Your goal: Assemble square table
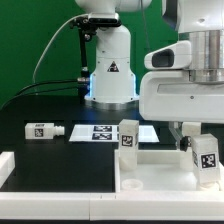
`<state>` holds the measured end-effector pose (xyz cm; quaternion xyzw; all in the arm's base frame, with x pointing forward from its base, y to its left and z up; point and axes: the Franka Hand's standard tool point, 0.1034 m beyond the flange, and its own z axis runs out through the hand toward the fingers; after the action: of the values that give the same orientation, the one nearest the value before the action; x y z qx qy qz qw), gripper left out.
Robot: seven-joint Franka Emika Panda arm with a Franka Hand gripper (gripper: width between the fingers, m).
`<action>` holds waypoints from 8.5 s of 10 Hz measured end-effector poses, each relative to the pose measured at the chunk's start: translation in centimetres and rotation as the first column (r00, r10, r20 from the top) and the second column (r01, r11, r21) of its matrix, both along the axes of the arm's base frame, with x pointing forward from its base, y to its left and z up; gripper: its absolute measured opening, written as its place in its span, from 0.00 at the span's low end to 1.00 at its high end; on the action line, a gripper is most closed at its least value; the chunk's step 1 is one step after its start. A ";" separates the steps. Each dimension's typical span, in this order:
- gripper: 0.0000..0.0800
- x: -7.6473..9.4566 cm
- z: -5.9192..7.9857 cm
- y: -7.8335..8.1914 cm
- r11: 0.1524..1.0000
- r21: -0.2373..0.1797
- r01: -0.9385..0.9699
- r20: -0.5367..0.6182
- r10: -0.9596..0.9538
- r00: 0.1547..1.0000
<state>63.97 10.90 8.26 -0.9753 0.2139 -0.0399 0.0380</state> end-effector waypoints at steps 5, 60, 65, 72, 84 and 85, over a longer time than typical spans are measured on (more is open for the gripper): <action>0.35 0.0 0.0 0.0 0.968 0.023 0.250 -0.018 -0.250 0.968; 0.36 0.0 -0.5 -0.7 0.606 0.072 0.793 -0.067 -0.790 0.610; 0.46 -0.3 -0.6 -0.7 0.454 0.065 0.889 -0.103 -0.883 0.458; 0.81 -0.3 -0.1 0.1 0.973 0.006 0.232 -0.052 -0.232 0.971; 0.38 0.5 -0.1 0.1 0.725 0.039 0.687 -0.023 -0.687 0.726; 0.38 0.4 -0.1 0.1 0.568 0.063 0.821 -0.058 -0.819 0.571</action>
Offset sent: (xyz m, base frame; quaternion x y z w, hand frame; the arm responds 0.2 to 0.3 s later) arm 0.0000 0.0000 0.0000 0.0000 0.0000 0.1938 0.9810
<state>64.41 11.04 8.17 -0.7633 0.6430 -0.0331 0.0530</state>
